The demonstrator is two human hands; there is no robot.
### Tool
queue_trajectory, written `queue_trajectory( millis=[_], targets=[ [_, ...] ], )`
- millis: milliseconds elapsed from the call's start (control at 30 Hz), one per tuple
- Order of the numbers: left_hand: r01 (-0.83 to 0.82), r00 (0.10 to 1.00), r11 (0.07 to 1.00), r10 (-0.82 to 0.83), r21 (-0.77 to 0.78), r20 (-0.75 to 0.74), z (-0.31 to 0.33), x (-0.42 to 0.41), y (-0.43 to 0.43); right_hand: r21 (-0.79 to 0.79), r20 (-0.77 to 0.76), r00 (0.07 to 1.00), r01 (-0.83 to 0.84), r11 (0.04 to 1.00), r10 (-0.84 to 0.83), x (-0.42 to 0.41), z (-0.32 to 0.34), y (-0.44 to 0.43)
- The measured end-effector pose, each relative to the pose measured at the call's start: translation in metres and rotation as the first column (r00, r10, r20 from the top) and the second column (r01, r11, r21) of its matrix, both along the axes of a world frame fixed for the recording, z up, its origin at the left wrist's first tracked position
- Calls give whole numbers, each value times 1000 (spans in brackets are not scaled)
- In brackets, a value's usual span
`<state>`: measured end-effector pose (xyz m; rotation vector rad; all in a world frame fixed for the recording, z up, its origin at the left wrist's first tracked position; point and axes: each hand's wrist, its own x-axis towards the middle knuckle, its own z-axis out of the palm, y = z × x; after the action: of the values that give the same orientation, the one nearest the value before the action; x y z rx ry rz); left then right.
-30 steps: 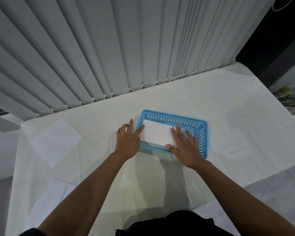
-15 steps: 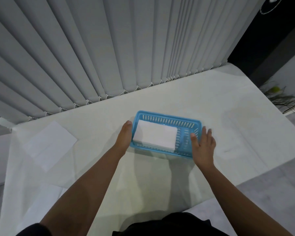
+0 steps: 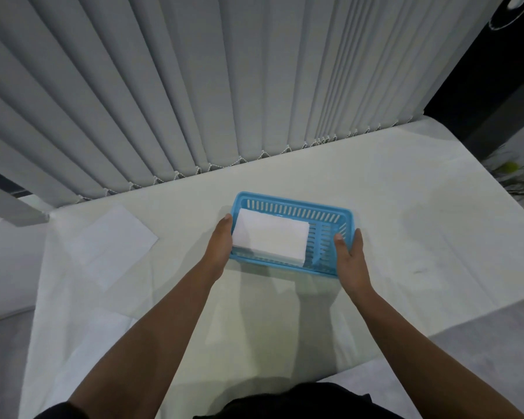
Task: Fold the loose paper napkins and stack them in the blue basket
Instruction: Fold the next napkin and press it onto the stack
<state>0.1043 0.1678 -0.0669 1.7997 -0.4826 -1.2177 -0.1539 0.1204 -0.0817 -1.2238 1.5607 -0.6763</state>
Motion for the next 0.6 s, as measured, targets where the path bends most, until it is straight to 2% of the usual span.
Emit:
queue_trajectory(
  millis=[200,333,600],
  targets=[
    [-66,996,998,66,-3,56,-1,47,42,-30,32,998,-47,998,48,51,2,28],
    [-106,994,994,104,33,42,-3,85,70,-5,28,998,-52,999,52,87,0,57],
    [-59,998,997,58,45,16,-4,140,107,6,21,1000,23,1000,-23,137,-6,113]
  ],
)
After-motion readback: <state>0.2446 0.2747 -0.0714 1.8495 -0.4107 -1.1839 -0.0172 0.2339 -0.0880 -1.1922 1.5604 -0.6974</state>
